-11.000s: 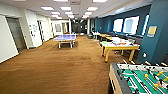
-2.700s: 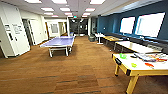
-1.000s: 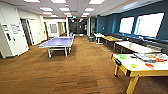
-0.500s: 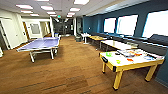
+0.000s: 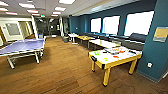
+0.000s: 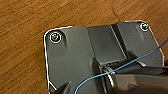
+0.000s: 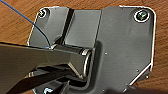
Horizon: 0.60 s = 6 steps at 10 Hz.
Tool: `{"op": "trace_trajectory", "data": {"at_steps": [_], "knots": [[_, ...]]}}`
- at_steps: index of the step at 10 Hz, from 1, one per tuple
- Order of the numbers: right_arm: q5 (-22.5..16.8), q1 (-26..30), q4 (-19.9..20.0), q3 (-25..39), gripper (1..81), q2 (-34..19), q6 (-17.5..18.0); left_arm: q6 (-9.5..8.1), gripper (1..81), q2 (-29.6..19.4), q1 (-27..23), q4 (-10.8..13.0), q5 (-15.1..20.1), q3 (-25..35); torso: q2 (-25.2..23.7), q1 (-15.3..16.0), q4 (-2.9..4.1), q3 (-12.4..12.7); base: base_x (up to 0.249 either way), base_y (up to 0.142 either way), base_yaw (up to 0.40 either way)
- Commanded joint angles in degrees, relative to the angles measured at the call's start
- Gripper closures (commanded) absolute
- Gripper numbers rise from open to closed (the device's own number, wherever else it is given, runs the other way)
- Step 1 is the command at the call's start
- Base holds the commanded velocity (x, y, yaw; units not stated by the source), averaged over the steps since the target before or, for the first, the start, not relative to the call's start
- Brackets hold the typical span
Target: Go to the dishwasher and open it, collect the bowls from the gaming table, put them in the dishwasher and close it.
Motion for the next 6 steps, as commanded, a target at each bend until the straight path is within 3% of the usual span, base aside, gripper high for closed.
{"op": "trace_trajectory", "data": {"at_steps": [1, 6], "knots": [[-2.58, 2.77, -0.22, 0.23, 1.0, 0.26, -0.22, -0.11, 1.0, -0.01, -2.77, -0.03, 2.43, 0.12, 0.00, 0.01, 0.00, 0.00, 0.000, 0.000, -0.386], [-2.58, 2.86, -0.31, 0.23, 1.0, 0.35, -0.22, -0.11, 1.0, -0.10, -2.76, -0.03, 3.13, 0.12, 0.00, 0.01, 0.00, 0.00, 0.000, 0.000, -0.386]]}}
